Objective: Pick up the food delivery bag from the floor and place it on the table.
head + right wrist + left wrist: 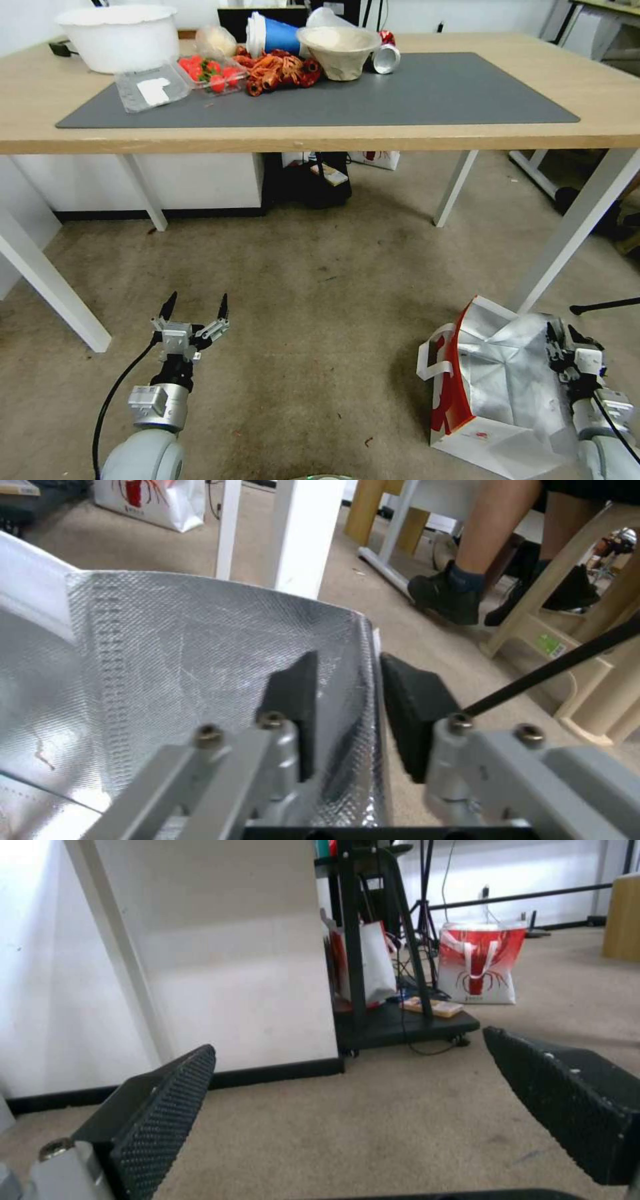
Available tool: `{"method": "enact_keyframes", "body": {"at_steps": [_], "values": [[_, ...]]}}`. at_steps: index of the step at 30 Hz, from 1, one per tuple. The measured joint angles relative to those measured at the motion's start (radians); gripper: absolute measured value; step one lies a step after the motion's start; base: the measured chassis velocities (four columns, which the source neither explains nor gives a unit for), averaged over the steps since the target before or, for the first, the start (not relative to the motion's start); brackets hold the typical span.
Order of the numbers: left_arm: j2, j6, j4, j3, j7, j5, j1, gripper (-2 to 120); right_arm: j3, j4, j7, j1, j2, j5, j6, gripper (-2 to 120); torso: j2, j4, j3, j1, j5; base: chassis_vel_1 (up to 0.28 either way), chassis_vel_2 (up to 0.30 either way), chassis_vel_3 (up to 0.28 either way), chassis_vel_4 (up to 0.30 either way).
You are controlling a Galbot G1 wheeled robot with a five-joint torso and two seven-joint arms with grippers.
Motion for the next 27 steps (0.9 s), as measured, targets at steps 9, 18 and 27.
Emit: {"method": "enact_keyframes", "body": {"at_steps": [9,18,27], "values": [[0.001,-0.002,0.000,-0.002,0.000,0.000,0.000,100,-0.001,-0.005,-0.001,0.001,0.005,0.000,0.000,0,0.000,0.0000,0.000,0.000,-0.0001,0.000,0.000,0.000,0.000],[0.001,-0.006,0.000,-0.004,0.000,0.000,0.001,100,-0.004,0.007,-0.001,-0.002,0.013,0.010,0.002,0,0.000,0.0000,0.000,0.000,0.0000,0.000,0.000,0.000,0.000],[0.000,-0.006,0.000,-0.012,0.000,0.000,0.001,100,-0.016,0.107,-0.017,-0.045,0.045,0.083,0.003,0,0.000,0.0001,0.000,0.000,0.0000,0.000,0.000,0.000,0.000]]}}
